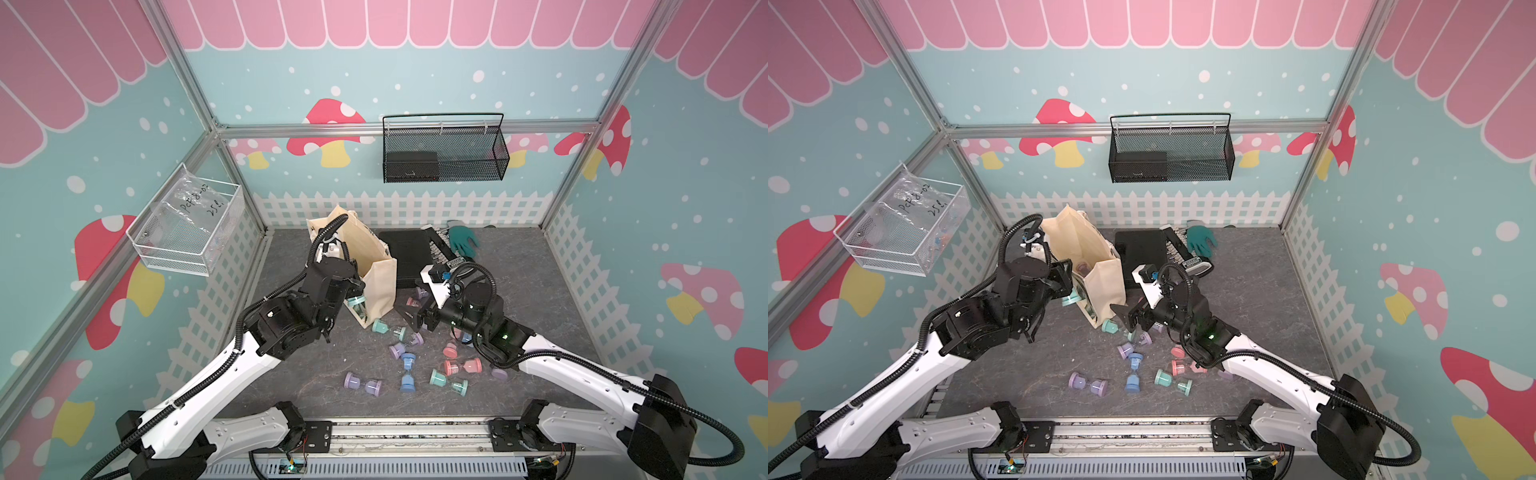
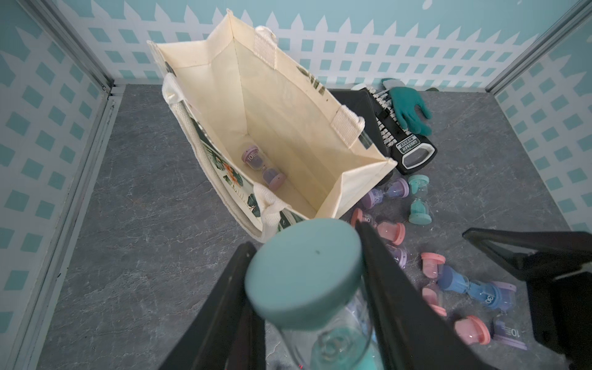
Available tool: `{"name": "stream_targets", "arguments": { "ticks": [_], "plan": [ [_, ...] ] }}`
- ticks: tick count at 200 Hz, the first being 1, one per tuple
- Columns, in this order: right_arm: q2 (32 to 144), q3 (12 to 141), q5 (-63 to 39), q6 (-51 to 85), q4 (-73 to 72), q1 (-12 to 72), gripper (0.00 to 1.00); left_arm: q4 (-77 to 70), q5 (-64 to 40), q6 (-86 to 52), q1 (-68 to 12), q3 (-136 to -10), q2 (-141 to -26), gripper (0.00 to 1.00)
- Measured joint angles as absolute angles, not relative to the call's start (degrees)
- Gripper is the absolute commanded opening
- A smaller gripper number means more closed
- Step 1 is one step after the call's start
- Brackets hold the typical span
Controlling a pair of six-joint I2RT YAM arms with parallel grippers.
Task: Put the hourglass into the canvas bag
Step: Place the hourglass in the canvas bag.
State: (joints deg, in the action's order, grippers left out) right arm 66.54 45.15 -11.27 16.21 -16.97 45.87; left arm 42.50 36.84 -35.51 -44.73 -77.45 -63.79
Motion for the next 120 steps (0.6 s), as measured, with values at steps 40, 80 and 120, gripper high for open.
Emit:
{"name": "stream_targets", "arguments": {
  "ticks": [40,80,120],
  "plan": [
    [67.2,47.7,-9.8,16.1,-15.1,45.9,1.0,39.4,36.2,-33.3,-39.9,-80.3,-68.2,0.29],
    [68.5,50.4,-8.6,15.9,-14.0,45.9,1.0,36.7,35.1,-32.7,-35.5,-83.8,-74.0,0.29],
    [69.4,52.3,-7.2,15.9,-13.1,45.9,0.99,34.4,32.3,-32.8,-31.2,-87.0,-80.1,0.29]
  ]
}}
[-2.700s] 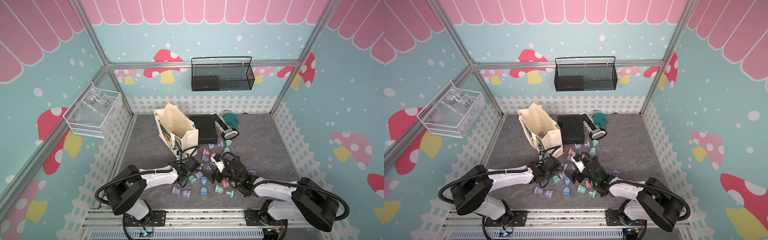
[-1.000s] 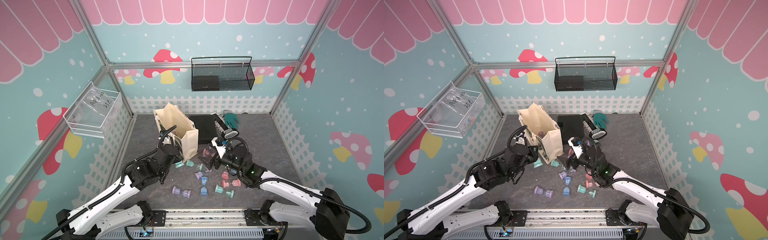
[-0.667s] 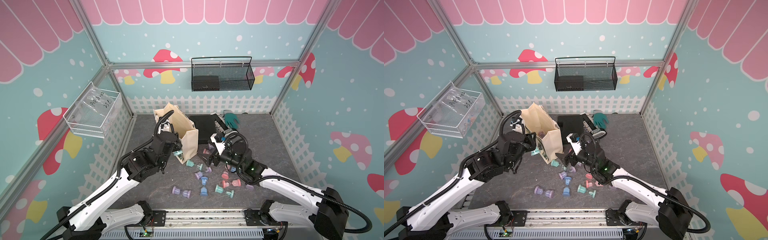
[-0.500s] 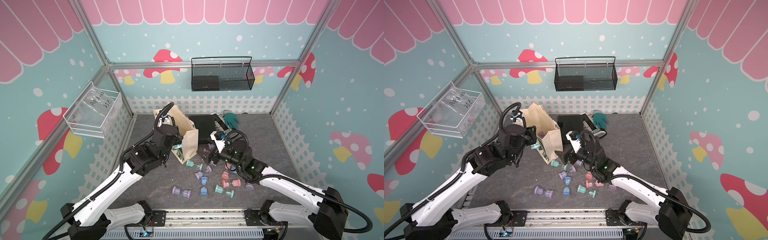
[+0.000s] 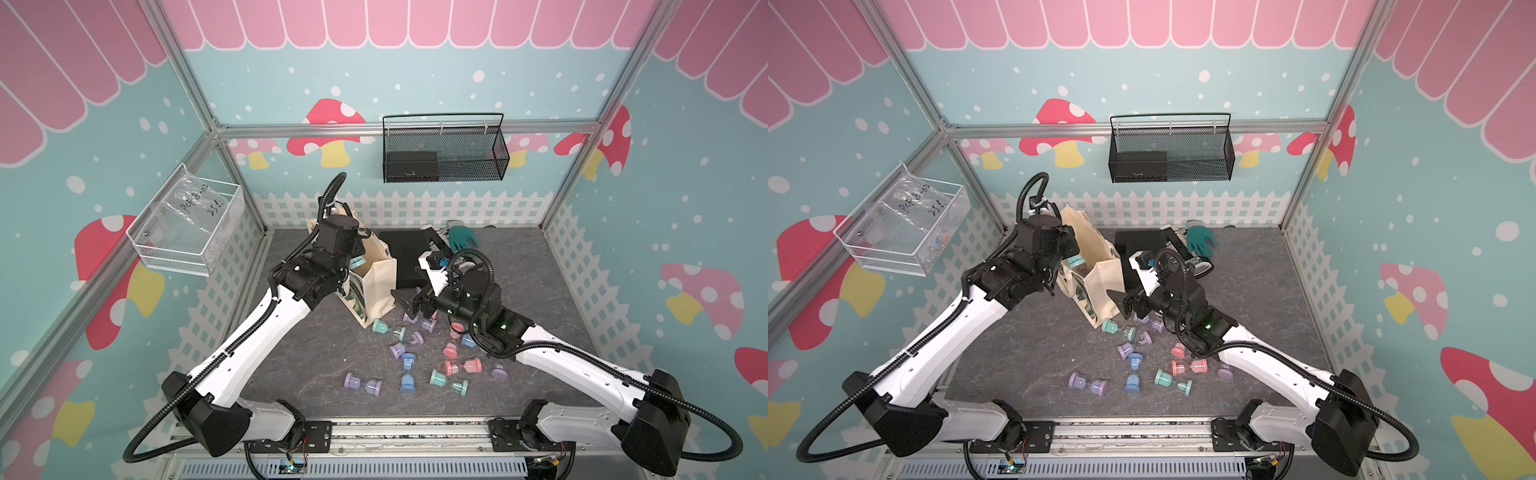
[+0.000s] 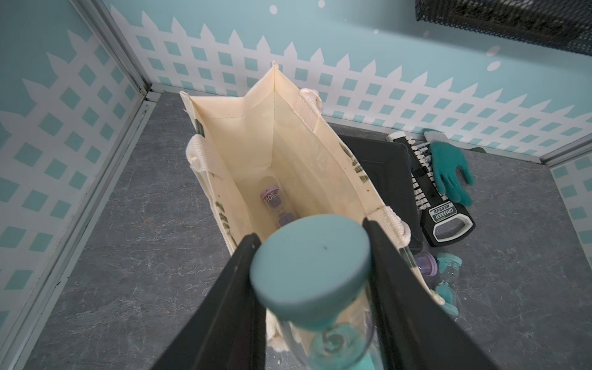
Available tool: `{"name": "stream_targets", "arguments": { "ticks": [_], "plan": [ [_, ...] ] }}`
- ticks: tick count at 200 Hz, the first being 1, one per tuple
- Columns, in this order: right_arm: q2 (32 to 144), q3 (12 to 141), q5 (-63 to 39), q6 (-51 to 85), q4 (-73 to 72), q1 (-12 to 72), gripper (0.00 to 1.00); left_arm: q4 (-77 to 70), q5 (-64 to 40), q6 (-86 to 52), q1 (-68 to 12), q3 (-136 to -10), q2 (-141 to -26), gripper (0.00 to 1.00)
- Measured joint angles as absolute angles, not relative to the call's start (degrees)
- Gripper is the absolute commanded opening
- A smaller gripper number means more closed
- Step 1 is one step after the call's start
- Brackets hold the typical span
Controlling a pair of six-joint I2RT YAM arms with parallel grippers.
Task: Put the hourglass into the canvas bag
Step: Place the hourglass in the canvas bag.
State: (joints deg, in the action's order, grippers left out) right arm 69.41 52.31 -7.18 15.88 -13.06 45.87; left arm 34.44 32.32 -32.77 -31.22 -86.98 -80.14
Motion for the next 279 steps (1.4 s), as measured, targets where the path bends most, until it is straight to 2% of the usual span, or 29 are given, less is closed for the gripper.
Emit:
{"name": "stream_targets", "arguments": {
  "ticks": [196,279],
  "plan": [
    [75.7,57.2,-6.0,15.8,-11.9,45.7,0.99,33.6,23.7,-38.0,-19.9,-94.1,-106.0,0.28],
    [76.7,57.2,-6.0,15.6,-11.9,45.1,1.0,33.7,20.7,-39.0,-19.1,-96.9,-114.3,0.28]
  ]
}}
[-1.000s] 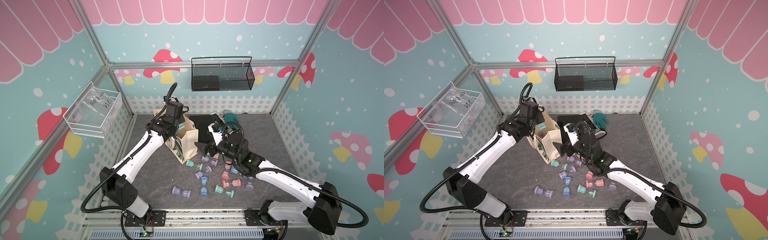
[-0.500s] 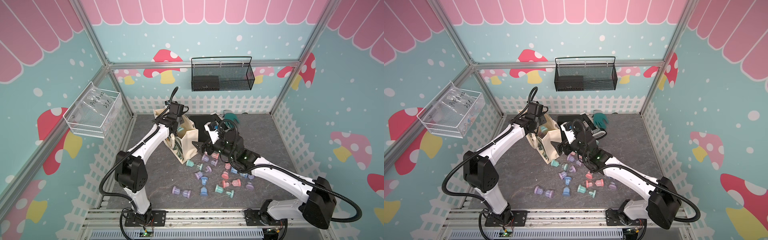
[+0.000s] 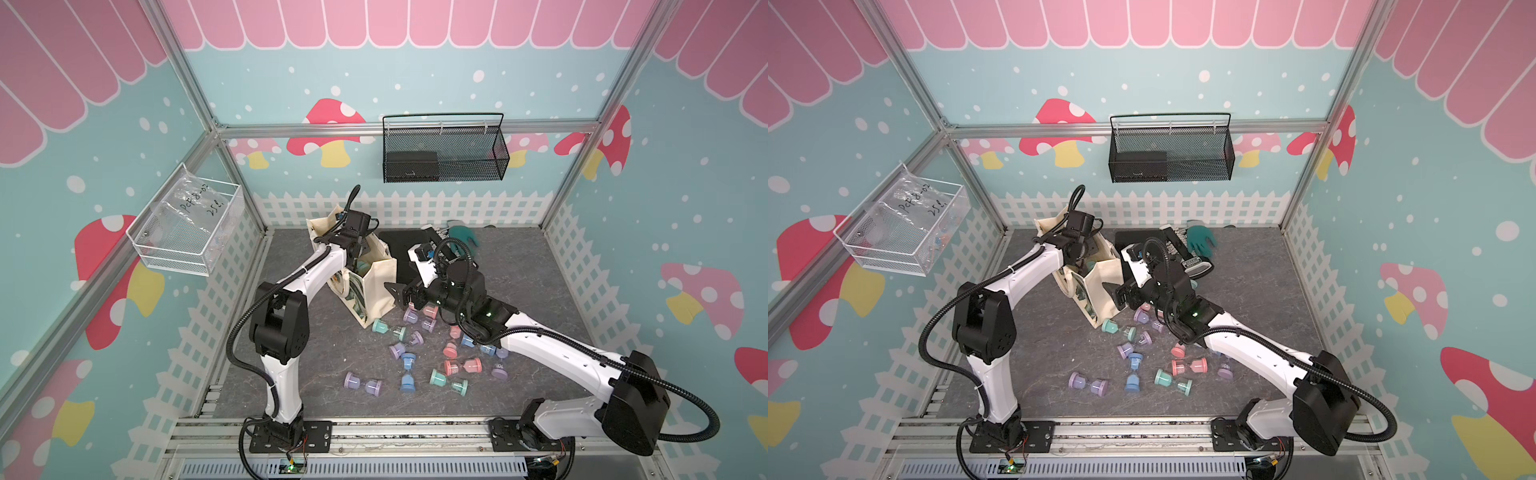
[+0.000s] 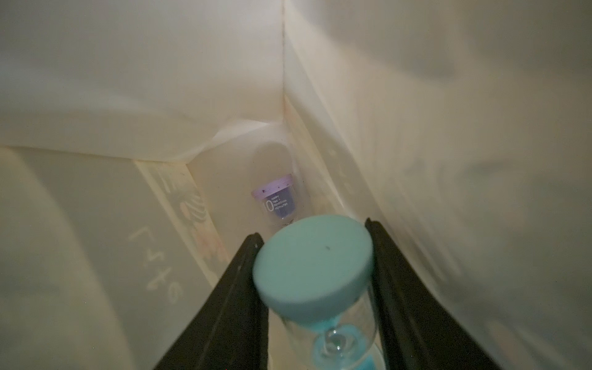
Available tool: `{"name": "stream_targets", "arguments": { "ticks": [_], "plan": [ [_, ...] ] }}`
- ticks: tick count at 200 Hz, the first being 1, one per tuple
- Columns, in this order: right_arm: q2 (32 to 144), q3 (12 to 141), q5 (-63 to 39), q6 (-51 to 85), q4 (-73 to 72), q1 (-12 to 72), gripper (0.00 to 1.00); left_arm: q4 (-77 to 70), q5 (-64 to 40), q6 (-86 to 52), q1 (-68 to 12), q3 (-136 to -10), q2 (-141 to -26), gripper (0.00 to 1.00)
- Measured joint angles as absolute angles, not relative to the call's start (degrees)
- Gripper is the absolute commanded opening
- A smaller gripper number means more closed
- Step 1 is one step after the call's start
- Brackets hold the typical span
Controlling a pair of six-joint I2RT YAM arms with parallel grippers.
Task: Put the hourglass into the canvas bag
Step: Place the hourglass in the canvas bag.
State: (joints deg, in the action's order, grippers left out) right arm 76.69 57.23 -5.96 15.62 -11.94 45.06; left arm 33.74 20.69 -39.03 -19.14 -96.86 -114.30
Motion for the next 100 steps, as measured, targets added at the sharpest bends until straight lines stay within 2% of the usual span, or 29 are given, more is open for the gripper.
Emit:
{"name": "stream_targets", "arguments": {
  "ticks": [41,70,100],
  "plan": [
    [76.7,57.2,-6.0,15.6,-12.0,45.0,1.0,33.7,19.2,-39.4,-18.7,-97.1,-117.9,0.29],
    [76.7,57.2,-5.9,15.7,-12.0,45.0,1.0,33.8,17.9,-39.8,-18.5,-97.1,-119.2,0.38],
    [76.7,57.2,-5.9,15.7,-12.0,45.0,1.0,33.6,17.8,-39.9,-18.5,-97.1,-119.3,0.43]
  ]
}}
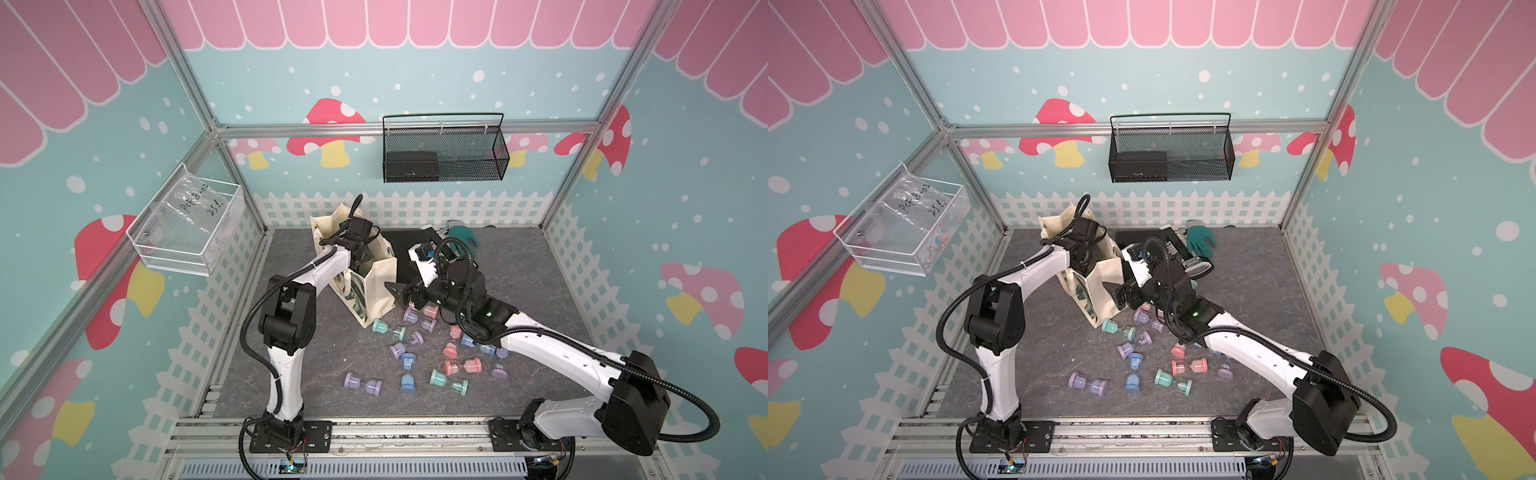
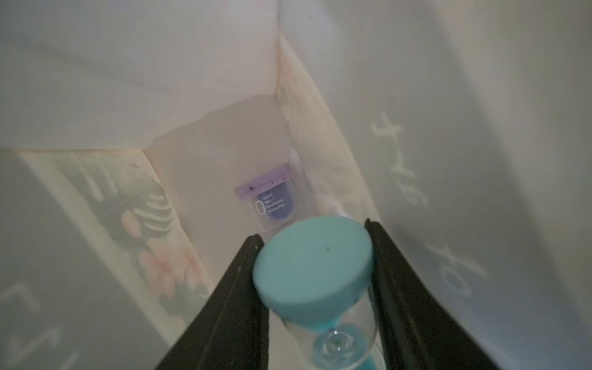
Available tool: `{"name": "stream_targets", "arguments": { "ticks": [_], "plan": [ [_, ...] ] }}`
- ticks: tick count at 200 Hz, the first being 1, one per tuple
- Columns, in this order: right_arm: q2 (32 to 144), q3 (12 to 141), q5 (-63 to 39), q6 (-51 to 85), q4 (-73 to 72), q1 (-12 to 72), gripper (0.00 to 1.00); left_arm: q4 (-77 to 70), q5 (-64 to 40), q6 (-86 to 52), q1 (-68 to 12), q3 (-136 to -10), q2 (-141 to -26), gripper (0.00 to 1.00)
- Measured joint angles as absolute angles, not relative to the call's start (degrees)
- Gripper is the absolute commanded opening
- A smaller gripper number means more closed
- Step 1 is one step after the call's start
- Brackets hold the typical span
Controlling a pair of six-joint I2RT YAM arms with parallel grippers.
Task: Put the hourglass into the canvas bag
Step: Place the hourglass in the canvas bag.
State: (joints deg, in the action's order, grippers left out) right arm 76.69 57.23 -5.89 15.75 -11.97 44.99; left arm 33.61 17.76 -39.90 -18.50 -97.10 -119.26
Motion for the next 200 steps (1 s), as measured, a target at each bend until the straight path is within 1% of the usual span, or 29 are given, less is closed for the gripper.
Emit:
{"name": "stream_targets", "arguments": {
  "ticks": [5,69,122,200],
  "plan": [
    [76.7,57.2,-5.8,15.7,-12.0,45.0,1.0,33.6,17.8,-39.9,-18.5,-97.1,-119.3,0.45],
    [76.1,57.2,-5.6,15.9,-12.0,45.0,1.0,33.6,17.8,-40.1,-18.5,-97.0,-118.8,0.55],
    [74.3,57.1,-5.5,15.9,-12.0,45.0,1.0,33.6,17.8,-40.1,-18.5,-96.4,-115.0,0.66],
    [72.8,55.8,-5.7,15.9,-12.0,45.0,0.99,33.6,17.5,-39.0,-18.5,-96.3,-106.5,0.69]
  ]
}}
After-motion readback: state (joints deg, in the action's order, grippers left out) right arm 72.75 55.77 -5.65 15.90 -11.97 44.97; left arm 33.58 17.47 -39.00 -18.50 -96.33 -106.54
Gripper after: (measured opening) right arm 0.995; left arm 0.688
